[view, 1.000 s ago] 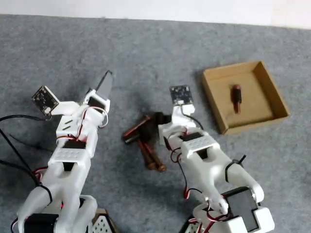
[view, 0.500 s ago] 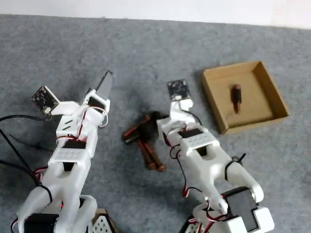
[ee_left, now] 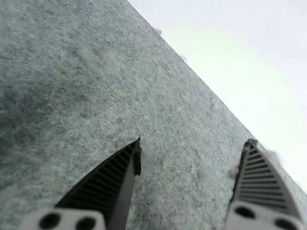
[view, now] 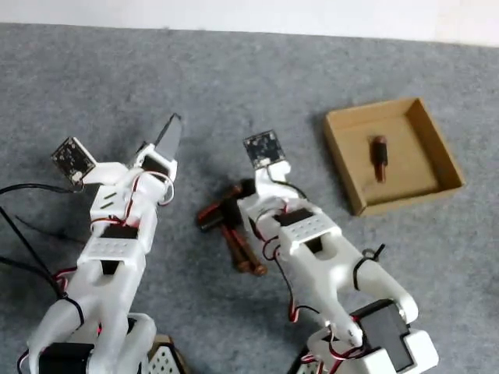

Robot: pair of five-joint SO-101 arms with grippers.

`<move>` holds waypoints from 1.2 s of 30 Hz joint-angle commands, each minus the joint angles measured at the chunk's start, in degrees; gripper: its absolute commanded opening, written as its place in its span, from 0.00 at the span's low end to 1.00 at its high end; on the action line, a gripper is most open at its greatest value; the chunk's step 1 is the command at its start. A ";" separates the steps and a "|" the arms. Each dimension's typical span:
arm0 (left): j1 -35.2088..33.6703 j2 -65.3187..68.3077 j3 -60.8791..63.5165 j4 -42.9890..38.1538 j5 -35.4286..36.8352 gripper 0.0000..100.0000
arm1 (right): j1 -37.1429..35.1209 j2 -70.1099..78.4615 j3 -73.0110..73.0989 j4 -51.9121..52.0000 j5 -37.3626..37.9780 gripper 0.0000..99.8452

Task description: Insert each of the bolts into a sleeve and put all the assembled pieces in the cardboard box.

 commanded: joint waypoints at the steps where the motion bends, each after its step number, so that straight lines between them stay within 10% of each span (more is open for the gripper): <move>1: 0.84 -0.31 -2.95 0.00 -0.53 0.31 | -0.66 -0.22 -2.15 -1.19 -3.69 0.25; 36: 0.84 -0.31 -2.95 0.00 -0.62 0.31 | 0.92 -0.04 -1.98 3.21 -6.15 0.15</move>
